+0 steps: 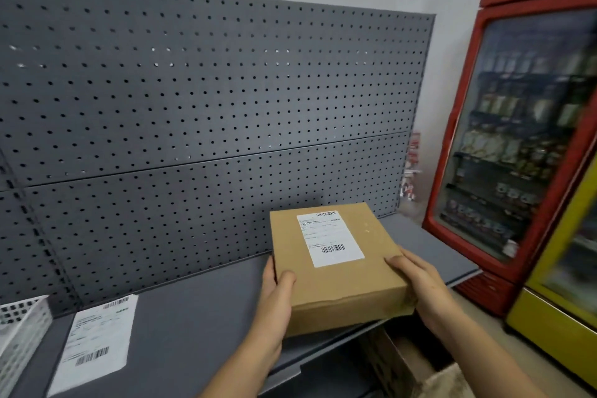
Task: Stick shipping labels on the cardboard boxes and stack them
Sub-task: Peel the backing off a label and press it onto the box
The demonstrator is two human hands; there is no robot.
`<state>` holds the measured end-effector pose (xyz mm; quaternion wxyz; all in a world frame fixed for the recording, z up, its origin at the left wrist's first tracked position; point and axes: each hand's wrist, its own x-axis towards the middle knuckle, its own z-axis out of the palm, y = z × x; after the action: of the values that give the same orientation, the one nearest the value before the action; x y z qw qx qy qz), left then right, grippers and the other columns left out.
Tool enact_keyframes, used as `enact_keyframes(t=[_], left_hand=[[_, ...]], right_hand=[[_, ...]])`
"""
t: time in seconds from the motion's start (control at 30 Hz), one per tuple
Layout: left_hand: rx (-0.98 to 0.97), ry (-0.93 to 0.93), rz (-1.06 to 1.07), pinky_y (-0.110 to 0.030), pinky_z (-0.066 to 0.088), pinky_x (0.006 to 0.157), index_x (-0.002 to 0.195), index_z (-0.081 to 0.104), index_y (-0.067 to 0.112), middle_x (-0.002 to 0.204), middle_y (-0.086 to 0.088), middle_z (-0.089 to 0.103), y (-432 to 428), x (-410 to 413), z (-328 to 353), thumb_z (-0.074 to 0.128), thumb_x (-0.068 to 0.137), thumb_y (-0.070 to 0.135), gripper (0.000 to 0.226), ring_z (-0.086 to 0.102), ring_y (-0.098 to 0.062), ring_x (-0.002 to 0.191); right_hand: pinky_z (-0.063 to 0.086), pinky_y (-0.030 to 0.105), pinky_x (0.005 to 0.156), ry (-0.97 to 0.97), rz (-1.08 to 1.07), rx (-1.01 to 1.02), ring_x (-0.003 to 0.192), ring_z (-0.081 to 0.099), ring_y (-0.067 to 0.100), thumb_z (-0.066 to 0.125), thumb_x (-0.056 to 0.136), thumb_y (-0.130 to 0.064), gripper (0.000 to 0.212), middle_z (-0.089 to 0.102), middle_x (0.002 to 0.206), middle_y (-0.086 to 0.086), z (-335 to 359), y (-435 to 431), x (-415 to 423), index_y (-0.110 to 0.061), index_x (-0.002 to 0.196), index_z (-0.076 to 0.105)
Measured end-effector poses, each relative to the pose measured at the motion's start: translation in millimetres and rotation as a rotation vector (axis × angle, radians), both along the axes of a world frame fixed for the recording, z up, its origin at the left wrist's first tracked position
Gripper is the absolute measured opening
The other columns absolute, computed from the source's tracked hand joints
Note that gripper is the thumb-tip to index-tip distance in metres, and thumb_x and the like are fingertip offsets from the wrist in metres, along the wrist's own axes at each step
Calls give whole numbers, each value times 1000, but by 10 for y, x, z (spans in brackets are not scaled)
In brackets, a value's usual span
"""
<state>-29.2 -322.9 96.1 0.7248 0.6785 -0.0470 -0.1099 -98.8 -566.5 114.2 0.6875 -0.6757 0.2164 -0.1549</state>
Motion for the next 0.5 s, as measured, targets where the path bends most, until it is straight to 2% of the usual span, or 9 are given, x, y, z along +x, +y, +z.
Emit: enact_keyframes(t=[0.1,0.2,0.37,0.5], left_hand=[[-28,13,-8,-20,47,80,146,41,41,121,19,67,-388,1,-27,43,106,22,44,62,1,108],[-29,12,-1,-18,45,73,141,40,44,118,19,68,-765,1,-55,41,107,22,41,63,2,103],[-22,37,35,-28,53,83,149,39,41,126,10,70,-1148,56,-211,42,103,22,50,69,-7,105],[-41,67,66,-27,54,86,152,33,37,137,2,64,-1308,78,-214,43,102,20,54,67,-11,111]], right_hand=[[45,33,81,29,-74,17,102,64,18,70,91,-27,15,75,108,-8,37,-305,-7,-35,100,79],[42,29,75,23,-58,18,95,60,13,70,92,-26,10,70,107,-8,18,-706,48,-31,97,77],[42,30,85,58,-38,-43,109,62,16,76,86,-36,30,71,124,-6,4,-1191,280,-26,114,78],[40,30,78,86,26,-47,103,59,17,72,89,-30,33,68,125,2,-51,-1393,509,-21,121,75]])
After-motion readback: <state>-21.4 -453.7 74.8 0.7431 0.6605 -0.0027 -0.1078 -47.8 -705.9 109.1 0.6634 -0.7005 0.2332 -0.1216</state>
